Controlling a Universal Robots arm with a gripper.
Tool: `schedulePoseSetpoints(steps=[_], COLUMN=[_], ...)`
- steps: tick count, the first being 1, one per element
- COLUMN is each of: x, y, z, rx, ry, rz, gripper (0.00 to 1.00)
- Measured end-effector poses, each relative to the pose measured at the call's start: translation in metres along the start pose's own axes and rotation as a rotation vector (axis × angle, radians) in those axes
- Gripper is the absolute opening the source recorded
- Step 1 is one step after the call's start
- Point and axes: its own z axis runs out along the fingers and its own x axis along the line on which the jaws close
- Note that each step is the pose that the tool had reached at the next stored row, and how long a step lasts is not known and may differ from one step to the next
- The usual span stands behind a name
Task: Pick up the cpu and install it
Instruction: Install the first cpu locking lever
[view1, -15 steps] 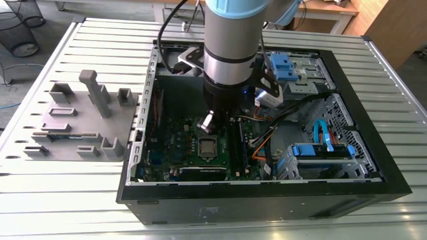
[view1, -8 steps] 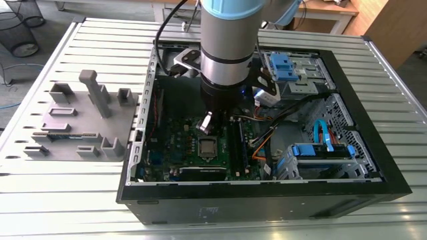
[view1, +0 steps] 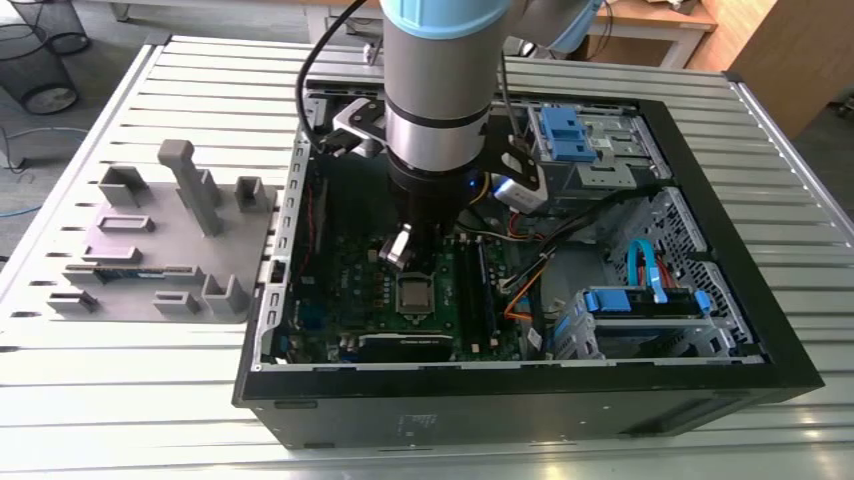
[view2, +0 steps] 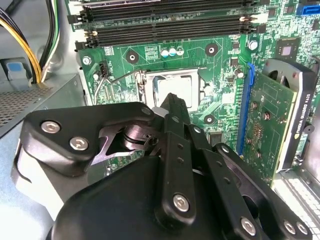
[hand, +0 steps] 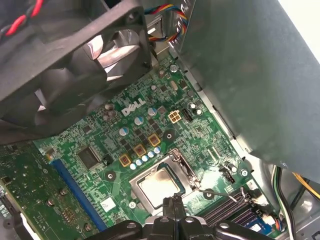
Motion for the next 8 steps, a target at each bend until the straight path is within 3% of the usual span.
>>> schedulePoseSetpoints(steps=[8], x=[0.0], y=[-0.0001], z=[-0.0019], rx=[0.0001], ry=[0.0001], rz=[-0.005], gripper=[0.11])
